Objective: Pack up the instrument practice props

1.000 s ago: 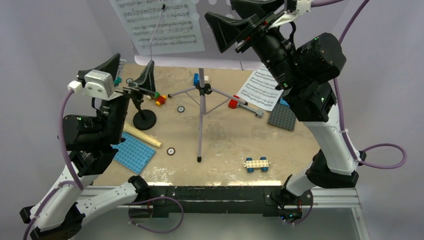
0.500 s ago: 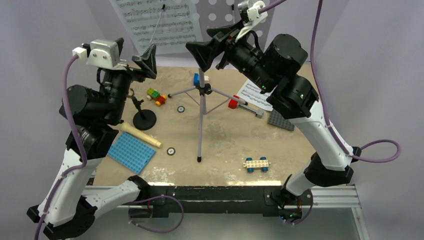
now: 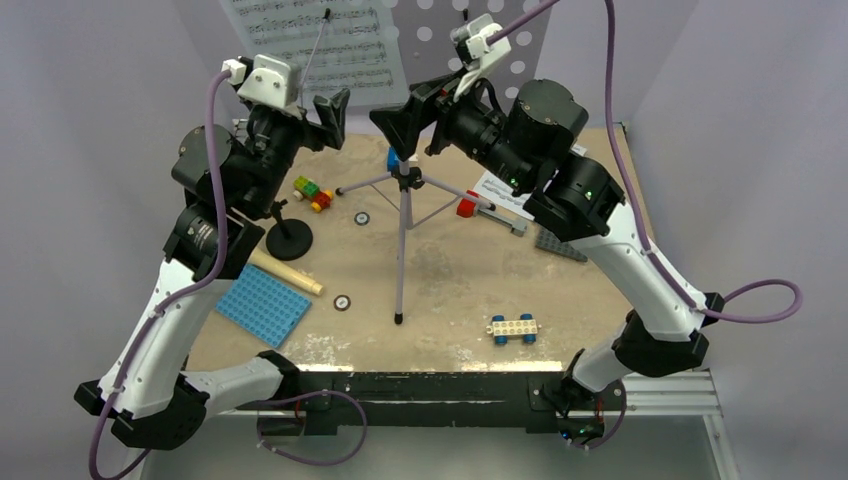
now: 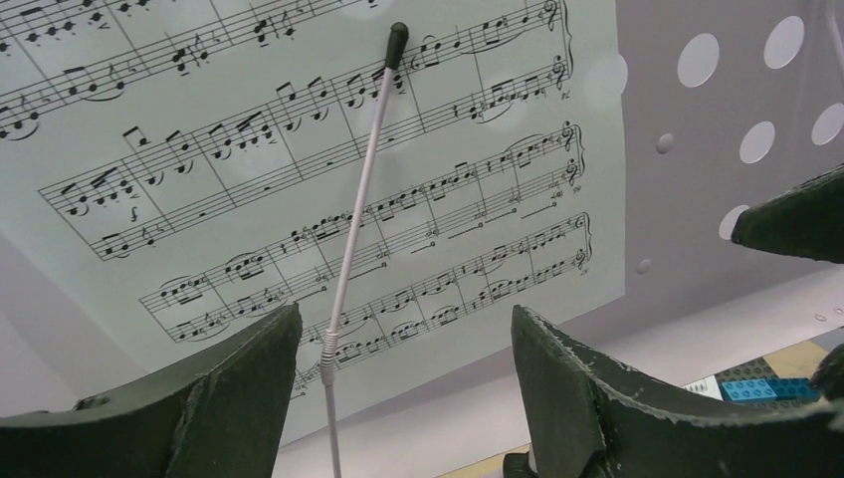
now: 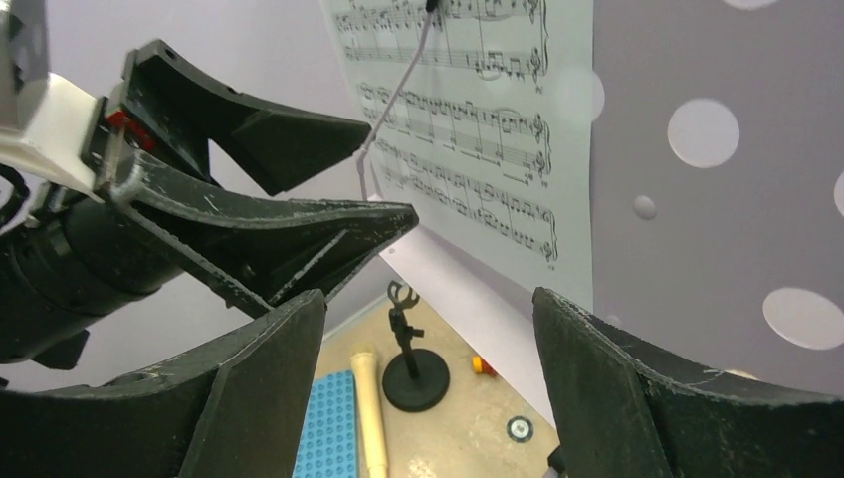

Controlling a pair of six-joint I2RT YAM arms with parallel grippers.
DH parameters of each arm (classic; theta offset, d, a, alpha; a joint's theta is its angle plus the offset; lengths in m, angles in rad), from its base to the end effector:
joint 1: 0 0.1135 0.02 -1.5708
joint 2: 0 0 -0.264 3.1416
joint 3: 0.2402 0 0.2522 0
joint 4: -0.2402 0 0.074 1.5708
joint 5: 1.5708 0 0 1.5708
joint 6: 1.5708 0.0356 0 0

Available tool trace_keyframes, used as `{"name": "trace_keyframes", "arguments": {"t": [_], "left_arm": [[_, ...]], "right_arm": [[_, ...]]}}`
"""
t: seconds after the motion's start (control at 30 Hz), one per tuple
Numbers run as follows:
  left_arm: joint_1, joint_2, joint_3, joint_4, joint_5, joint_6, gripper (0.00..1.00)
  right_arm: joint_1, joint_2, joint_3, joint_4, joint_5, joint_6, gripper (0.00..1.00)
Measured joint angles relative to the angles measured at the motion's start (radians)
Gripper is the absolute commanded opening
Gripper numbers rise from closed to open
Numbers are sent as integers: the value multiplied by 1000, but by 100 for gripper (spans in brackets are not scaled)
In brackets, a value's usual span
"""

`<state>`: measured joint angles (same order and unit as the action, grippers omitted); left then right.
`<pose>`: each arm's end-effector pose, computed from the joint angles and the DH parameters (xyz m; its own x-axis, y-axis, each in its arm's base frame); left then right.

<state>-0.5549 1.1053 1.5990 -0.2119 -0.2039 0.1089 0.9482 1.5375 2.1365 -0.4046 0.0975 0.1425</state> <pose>0.1681 -0.0957 0.5486 0.2731 -0.0440 -0.9610 0.3229 0.9452 0.0484 0.1702 0.2312 0.5862 0.0046 0.2488 -0.9685 -0.7612 0.6290 0.1580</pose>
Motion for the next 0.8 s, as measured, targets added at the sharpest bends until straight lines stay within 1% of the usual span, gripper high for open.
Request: {"name": "trace_keyframes", "arguments": {"t": [0.23,0.3,0.47,0.67,0.8], "left_arm": [[4,5,3,13,23,18,71],[4,8,10,15,26,30,66],[4,23,21,25,25,67,50],[5,29,21,39,16,93,41],[8,29,21,40,12,98,32]], "right_arm": [[0,-33,-67,6,18,3,80],[0,-39,-73,12,19,4,80],[0,-59,-88,26,20,4,80],[0,-73,-94,31,20,7,80],[0,-73,-97,31,19,7,81]]}}
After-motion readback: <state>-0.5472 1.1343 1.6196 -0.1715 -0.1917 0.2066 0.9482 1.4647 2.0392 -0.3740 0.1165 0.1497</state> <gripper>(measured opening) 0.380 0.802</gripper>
